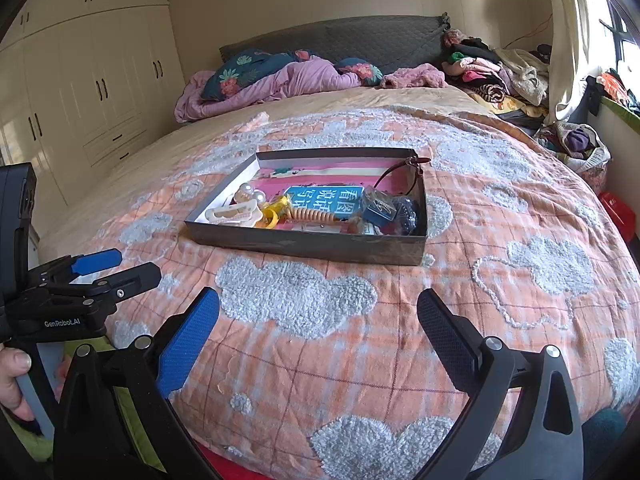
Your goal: Organize jewelry
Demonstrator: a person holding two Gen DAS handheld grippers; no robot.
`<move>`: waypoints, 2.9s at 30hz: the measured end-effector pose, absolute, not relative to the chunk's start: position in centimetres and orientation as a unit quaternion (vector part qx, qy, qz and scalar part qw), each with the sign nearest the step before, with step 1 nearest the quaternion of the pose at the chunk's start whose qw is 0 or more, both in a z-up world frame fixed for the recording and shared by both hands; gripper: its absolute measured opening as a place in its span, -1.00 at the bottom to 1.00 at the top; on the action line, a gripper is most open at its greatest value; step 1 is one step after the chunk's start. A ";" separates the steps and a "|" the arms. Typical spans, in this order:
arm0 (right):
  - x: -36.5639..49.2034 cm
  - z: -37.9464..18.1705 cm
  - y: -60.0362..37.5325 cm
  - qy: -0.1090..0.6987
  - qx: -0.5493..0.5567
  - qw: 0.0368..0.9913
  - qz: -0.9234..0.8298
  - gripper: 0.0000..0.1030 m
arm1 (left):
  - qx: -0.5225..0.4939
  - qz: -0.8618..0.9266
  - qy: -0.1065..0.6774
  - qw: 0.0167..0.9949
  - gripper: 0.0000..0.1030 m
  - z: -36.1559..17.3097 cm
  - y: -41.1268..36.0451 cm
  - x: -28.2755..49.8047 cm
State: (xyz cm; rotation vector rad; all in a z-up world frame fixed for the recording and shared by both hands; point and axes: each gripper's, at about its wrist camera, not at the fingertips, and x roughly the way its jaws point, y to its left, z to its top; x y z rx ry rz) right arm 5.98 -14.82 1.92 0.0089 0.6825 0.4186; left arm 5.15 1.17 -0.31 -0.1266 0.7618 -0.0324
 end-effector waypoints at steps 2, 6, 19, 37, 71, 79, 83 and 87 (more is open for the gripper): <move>6.0 2.0 -14.8 0.332 0.004 0.921 0.204 0.91 | -0.062 -0.015 0.370 0.927 0.82 -0.2 1.2 5.1; 5.9 2.1 -14.9 0.330 0.005 0.922 0.203 0.91 | -0.061 -0.015 0.371 0.926 0.82 -0.2 1.2 5.1; 5.8 2.6 -14.6 0.328 0.000 0.922 0.207 0.91 | -0.062 -0.014 0.368 0.928 0.82 0.2 1.3 5.0; 5.6 2.9 -14.7 0.324 0.000 0.923 0.205 0.91 | -0.063 -0.012 0.363 0.929 0.82 0.9 1.5 4.8; 7.8 2.1 -16.9 0.333 0.007 0.928 0.165 0.91 | -0.082 0.011 0.389 0.918 0.82 -0.9 2.9 6.0; 13.9 0.6 -22.9 0.348 0.030 0.934 0.076 0.91 | -0.117 0.092 0.383 0.912 0.82 -1.9 8.3 9.2; 18.6 -0.9 -26.9 0.365 0.017 0.931 0.006 0.91 | -0.135 0.176 0.403 0.888 0.82 -3.4 14.2 13.7; 23.8 -2.8 -32.2 0.390 0.031 0.918 -0.064 0.91 | -0.160 0.251 0.422 0.856 0.82 -5.5 20.4 17.6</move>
